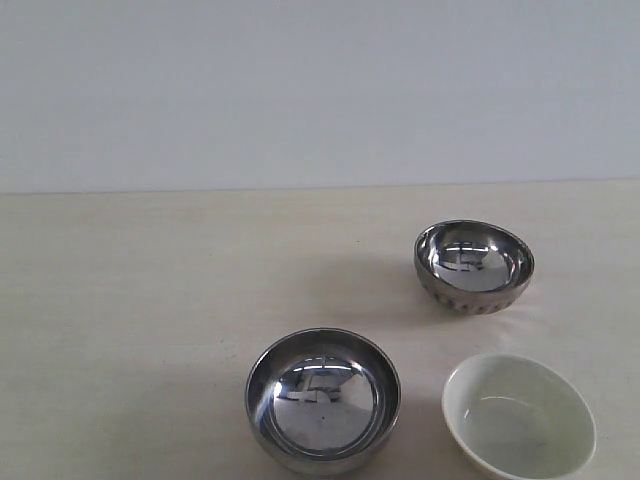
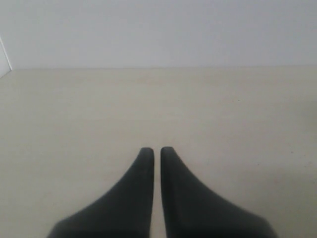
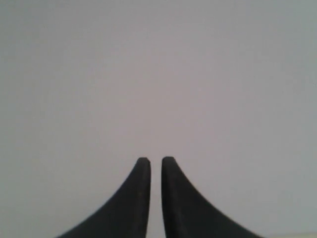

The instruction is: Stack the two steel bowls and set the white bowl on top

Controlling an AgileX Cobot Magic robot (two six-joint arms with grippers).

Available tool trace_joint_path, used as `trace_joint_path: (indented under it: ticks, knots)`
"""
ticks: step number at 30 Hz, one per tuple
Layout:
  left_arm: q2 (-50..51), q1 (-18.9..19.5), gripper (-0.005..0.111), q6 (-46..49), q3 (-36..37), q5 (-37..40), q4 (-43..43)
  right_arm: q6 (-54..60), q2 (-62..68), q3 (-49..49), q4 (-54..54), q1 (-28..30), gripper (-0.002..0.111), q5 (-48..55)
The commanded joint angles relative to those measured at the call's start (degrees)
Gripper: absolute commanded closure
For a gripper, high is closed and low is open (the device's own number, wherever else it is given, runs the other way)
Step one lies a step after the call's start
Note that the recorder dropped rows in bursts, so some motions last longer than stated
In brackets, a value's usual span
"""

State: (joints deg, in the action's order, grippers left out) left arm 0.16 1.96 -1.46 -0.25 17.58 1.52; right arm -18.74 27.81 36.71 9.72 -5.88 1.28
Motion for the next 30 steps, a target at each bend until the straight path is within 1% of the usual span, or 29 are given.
trace_joint_path:
  ticks: [1, 3, 4, 6, 8, 19, 26, 30]
  knots:
    - [-0.2, 0.2, 0.103, -0.7, 0.2, 0.0, -0.4, 0.4, 11.5, 5.1, 0.5, 0.0, 0.081, 5.6]
    - [-0.2, 0.2, 0.103, -0.7, 0.2, 0.0, -0.4, 0.4, 16.4, 6.9, 0.2, 0.0, 0.068, 7.9]
    - [-0.2, 0.2, 0.103, -0.7, 0.2, 0.0, -0.4, 0.4, 19.2, 7.8, -0.1, 0.0, 0.059, 9.2]
    - [-0.2, 0.2, 0.103, -0.7, 0.2, 0.0, -0.4, 0.4, 24.9, 9.6, -0.1, 0.0, 0.048, 11.6]
    - [-0.2, 0.2, 0.103, -0.7, 0.2, 0.0, -0.4, 0.4, 30.0, 10.8, -0.1, 0.0, 0.042, 12.5]
    - [-0.2, 0.2, 0.103, -0.7, 0.2, 0.0, -0.4, -0.1, 57.6, 18.0, -0.8, 0.0, 0.042, 14.0]
    - [-0.2, 0.2, 0.103, -0.7, 0.2, 0.0, -0.4, 0.9, 71.6, 23.0, -0.8, 0.0, 0.042, 13.7]
    - [-0.2, 0.2, 0.103, -0.7, 0.2, 0.0, -0.4, 1.2, 77.5, 26.0, -0.8, 0.0, 0.042, 12.7]
